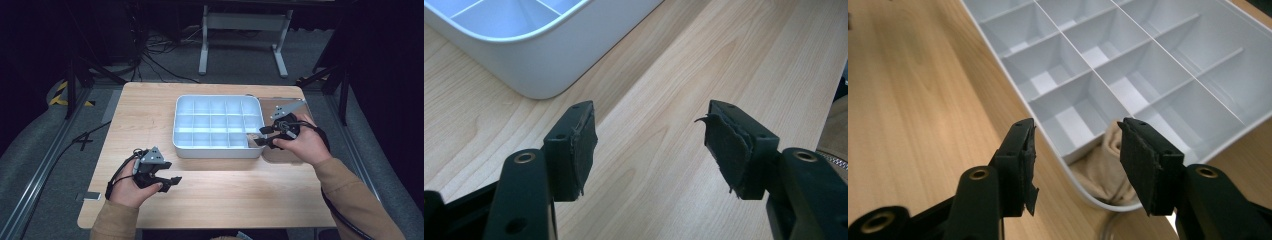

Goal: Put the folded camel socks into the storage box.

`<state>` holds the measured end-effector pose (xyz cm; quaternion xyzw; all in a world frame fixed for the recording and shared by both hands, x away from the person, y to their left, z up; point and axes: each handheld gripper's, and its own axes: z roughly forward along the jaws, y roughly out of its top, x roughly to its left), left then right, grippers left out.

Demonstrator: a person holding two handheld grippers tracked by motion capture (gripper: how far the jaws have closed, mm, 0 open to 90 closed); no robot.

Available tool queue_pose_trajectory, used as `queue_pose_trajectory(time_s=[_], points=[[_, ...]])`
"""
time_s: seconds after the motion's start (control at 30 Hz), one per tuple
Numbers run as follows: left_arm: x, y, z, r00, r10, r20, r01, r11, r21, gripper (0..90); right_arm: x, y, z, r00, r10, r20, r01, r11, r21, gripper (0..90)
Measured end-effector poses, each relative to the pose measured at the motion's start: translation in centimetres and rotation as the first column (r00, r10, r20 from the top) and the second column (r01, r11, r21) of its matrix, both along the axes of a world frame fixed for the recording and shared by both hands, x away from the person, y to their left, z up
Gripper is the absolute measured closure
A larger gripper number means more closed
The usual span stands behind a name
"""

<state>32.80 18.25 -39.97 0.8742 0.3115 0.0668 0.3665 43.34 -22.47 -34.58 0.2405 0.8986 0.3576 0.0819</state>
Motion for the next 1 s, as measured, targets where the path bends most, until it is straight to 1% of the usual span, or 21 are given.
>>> queue_pose_trajectory(time_s=[0.03,0.1,0.13,0.17,0.23,0.33,0.37,0.4,0.43,0.5,0.57,0.6,0.63,0.7,0.73,0.77,0.83,0.87,0.93,1.0], points=[[0.0,-0.1,0.0,1.0,-0.006,0.0,0.006,1.0,-0.001,38.0,-0.5,0.0,0.0,1.0,0.007,0.005,-0.007,0.9998,0.016,48.4],[0.0,-0.1,0.1,0.9999,-0.01,-0.003,0.01,0.9999,0.007,38.0,-0.7,0.0,0.0,0.9999,0.014,0.009,-0.014,0.9996,0.024,48.3],[0.0,-0.3,0.1,0.9999,-0.01,-0.006,0.01,1.0,-0.001,38.0,-1.6,0.0,0.0,0.9992,0.034,0.021,-0.035,0.9983,0.046,47.6],[0.1,-0.3,0.1,0.9997,-0.023,-0.004,0.023,0.9997,0.004,38.0,-1.9,0.0,0.0,0.9991,0.037,0.021,-0.038,0.998,0.051,47.3],[0.0,-0.4,0.1,0.9997,-0.019,-0.013,0.019,0.9998,-0.007,38.0,-2.4,0.1,0.0,0.9984,0.051,0.024,-0.052,0.9969,0.058,45.7],[0.1,-0.4,0.1,0.9998,-0.017,-0.01,0.017,0.9998,-0.005,38.0,-3.1,0.1,-0.2,0.9975,0.067,0.021,-0.068,0.9962,0.055,44.1],[0.1,-0.4,0.0,0.9998,-0.008,-0.019,0.008,1.0,0.0,38.0,-3.5,0.2,-0.4,0.9971,0.075,0.015,-0.076,0.9958,0.051,44.0],[0.2,-0.2,0.0,0.9997,0.0,-0.025,0.0,1.0,0.008,38.0,-4.2,0.4,-1.0,0.9959,0.089,0.017,-0.09,0.9931,0.075,43.9],[0.2,-0.2,0.0,0.9997,0.0,-0.025,0.0,1.0,0.008,38.0,-4.2,0.4,-1.0,0.9959,0.089,0.017,-0.09,0.9931,0.075,43.9],[0.3,-0.1,0.0,0.9995,-0.001,-0.031,0.001,0.9998,0.02,38.0,-4.8,0.5,-1.5,0.9956,0.092,0.015,-0.093,0.9907,0.099,43.8],[0.3,-0.1,-0.1,0.9994,-0.003,-0.035,0.003,0.9998,0.02,37.9,-5.3,0.5,-2.0,0.9958,0.089,0.023,-0.091,0.9896,0.112,43.5],[0.2,-0.1,-0.1,0.9993,-0.002,-0.039,0.003,0.9998,0.017,37.8,-5.7,0.5,-2.4,0.9957,0.089,0.025,-0.091,0.9898,0.11,42.8],[0.2,-0.1,-0.1,0.9993,-0.002,-0.039,0.003,0.9998,0.017,37.8,-5.7,0.5,-2.4,0.9957,0.089,0.025,-0.091,0.9898,0.11,42.8],[0.2,-0.2,-0.1,0.9991,-0.006,-0.042,0.006,0.9998,0.017,37.7,-6.0,0.8,-2.8,0.9958,0.088,0.025,-0.09,0.9923,0.085,42.7],[0.2,-0.2,-0.1,0.9992,-0.004,-0.04,0.005,0.9998,0.017,37.7,-6.1,0.8,-2.9,0.9959,0.088,0.023,-0.089,0.9926,0.082,42.6],[0.2,-0.3,-0.1,0.9992,-0.005,-0.041,0.005,0.9998,0.017,37.7,-6.3,0.9,-3.1,0.9956,0.09,0.028,-0.092,0.9923,0.083,42.4],[0.2,-0.3,-0.1,0.9991,-0.007,-0.041,0.008,0.9997,0.022,37.7,-6.6,1.0,-3.3,0.9958,0.087,0.028,-0.089,0.9895,0.114,42.4],[0.2,-0.3,-0.1,0.9992,-0.008,-0.04,0.009,0.9997,0.022,37.7,-6.6,1.0,-3.5,0.9961,0.084,0.027,-0.086,0.9889,0.121,41.8],[0.2,-0.3,-0.1,0.9992,-0.012,-0.038,0.013,0.9996,0.027,37.6,-6.8,1.2,-3.8,0.9956,0.092,0.018,-0.093,0.9918,0.088,41.3],[0.2,-0.3,-0.1,0.9992,-0.013,-0.038,0.014,0.9995,0.029,37.6,-7.0,1.1,-4.0,0.9961,0.085,0.023,-0.087,0.992,0.092,41.2]])
